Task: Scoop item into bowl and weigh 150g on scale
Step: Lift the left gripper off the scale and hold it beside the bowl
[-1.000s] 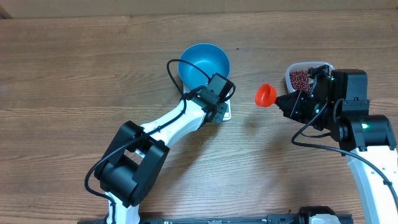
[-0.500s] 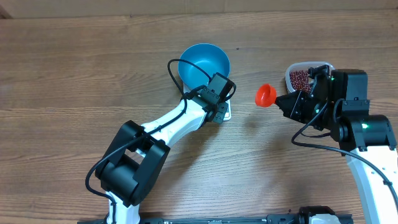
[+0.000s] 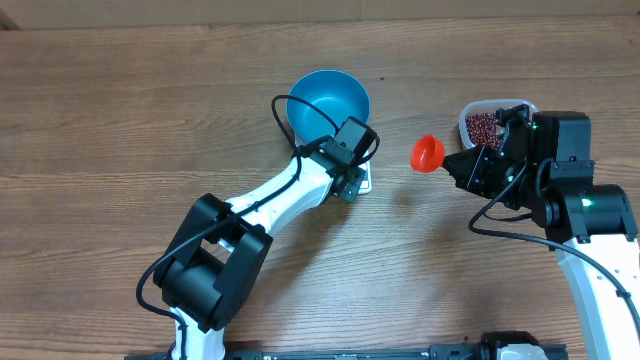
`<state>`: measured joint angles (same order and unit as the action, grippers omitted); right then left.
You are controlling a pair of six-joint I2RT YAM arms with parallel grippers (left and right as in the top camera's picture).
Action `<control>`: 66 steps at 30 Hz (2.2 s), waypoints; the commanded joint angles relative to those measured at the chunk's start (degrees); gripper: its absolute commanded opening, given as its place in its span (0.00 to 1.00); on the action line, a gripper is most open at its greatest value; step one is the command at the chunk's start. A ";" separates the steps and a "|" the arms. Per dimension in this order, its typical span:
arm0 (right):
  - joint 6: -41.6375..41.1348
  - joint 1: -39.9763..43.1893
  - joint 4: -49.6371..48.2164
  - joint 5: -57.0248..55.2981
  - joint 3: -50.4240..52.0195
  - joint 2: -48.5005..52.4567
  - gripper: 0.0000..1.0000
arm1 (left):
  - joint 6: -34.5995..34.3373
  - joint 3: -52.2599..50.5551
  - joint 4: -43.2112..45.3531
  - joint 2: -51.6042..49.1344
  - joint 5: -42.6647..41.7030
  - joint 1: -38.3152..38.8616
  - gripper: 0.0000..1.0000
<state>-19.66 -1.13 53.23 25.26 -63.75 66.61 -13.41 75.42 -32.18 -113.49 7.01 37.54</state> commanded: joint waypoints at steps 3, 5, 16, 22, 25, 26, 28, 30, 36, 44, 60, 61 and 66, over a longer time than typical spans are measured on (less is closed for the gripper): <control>0.26 0.24 -0.44 -0.17 -0.70 -0.04 0.04 | 4.98 7.08 -5.92 6.64 -6.14 0.35 0.04; 0.24 0.24 -0.44 -0.17 -0.70 -0.04 0.04 | 6.56 10.03 -8.83 9.29 -7.72 0.35 0.04; 0.26 0.24 -0.70 -0.20 -0.70 -0.04 0.04 | 14.82 16.96 -19.98 22.16 -9.53 -1.57 0.04; 0.26 0.24 -1.53 -0.17 -0.70 -0.04 0.04 | 17.00 16.94 -22.80 23.19 -21.99 -9.31 0.04; 0.26 0.24 -1.53 -0.20 -0.70 -0.04 0.04 | 21.31 16.94 -23.43 23.17 -29.75 -13.22 0.04; 0.26 0.24 -1.53 -0.20 -0.70 -0.04 0.04 | 22.88 16.94 -23.58 23.19 -31.58 -14.40 0.04; 0.26 0.24 -1.62 -0.20 -0.70 -0.04 0.04 | 24.26 16.92 -23.67 23.17 -32.39 -15.93 0.05; 0.26 0.24 -1.68 -0.17 -0.70 -0.04 0.04 | 25.53 16.87 -23.82 23.17 -31.65 -16.85 0.05; 0.26 0.24 -1.66 -0.20 -0.70 -0.04 0.04 | 29.22 16.41 -26.56 22.91 -26.71 -18.05 0.04; 0.26 0.24 -1.70 -0.17 -0.70 -0.04 0.04 | 34.01 15.56 -30.73 22.84 -23.26 -18.08 0.04; 0.26 0.24 -1.66 -0.17 -0.70 -0.04 0.04 | 52.96 15.39 -29.66 22.73 -18.97 -18.56 0.04; 0.26 0.24 -1.66 -0.17 -0.70 -0.04 0.04 | 51.82 15.39 -29.29 22.73 -19.08 -18.84 0.04; 0.26 0.24 -1.68 -0.17 -0.70 -0.04 0.04 | 42.05 15.39 -29.62 22.73 -20.28 -20.02 0.04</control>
<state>-19.66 -1.10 51.92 25.23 -63.75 66.61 33.93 91.33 -61.43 -90.43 -12.19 18.55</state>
